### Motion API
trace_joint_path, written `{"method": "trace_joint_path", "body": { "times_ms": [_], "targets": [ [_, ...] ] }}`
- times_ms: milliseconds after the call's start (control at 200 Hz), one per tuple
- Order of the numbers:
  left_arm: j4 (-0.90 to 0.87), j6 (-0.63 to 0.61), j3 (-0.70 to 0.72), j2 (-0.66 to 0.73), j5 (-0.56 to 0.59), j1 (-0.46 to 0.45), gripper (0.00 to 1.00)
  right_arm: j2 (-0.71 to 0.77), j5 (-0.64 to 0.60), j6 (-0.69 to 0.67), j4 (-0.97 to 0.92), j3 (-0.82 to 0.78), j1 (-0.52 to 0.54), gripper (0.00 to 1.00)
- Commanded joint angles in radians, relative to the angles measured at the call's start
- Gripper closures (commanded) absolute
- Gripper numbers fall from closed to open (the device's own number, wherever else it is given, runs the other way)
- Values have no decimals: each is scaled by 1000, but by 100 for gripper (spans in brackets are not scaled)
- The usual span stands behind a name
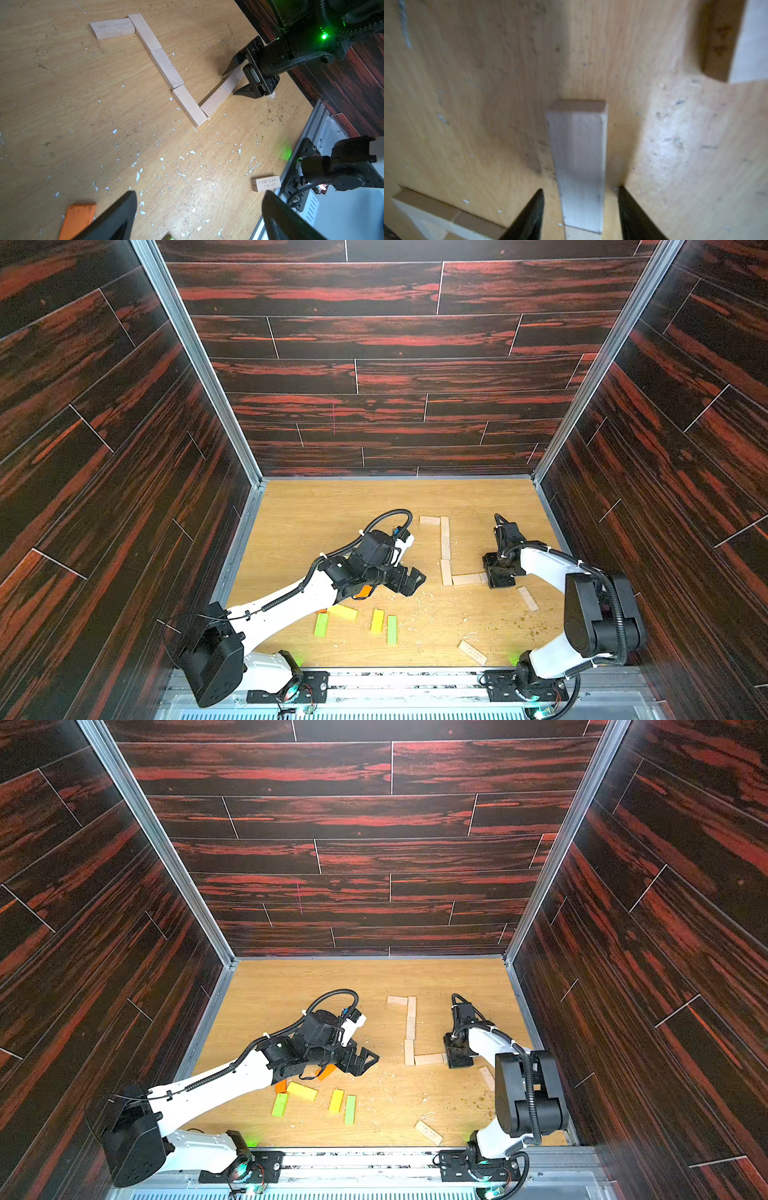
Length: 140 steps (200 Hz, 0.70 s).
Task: Assemble a giraffe with building blocks
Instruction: Assemble the building block at the center of the board, then adjust the building block at the center of the board.
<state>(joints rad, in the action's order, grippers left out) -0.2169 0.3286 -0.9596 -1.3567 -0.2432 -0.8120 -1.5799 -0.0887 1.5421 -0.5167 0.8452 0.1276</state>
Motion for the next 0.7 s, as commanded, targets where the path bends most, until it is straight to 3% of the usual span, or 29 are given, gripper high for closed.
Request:
{"method": "trace_joint_path", "body": {
  "times_ms": [0, 411, 601, 697],
  "targets": [
    [-19, -23, -15, 25, 2, -2, 3, 31, 2, -4, -101, -19, 7, 37],
    [-58, -20, -28, 51, 43, -5, 3, 305, -91, -160, -379, 122, -9, 30],
    [-91, -20, -44, 71, 72, -6, 3, 382, -59, -417, -463, 187, -7, 31],
    [-99, -10, -51, 81, 77, -7, 3, 407, -43, -525, -474, 146, 56, 34]
  ]
}}
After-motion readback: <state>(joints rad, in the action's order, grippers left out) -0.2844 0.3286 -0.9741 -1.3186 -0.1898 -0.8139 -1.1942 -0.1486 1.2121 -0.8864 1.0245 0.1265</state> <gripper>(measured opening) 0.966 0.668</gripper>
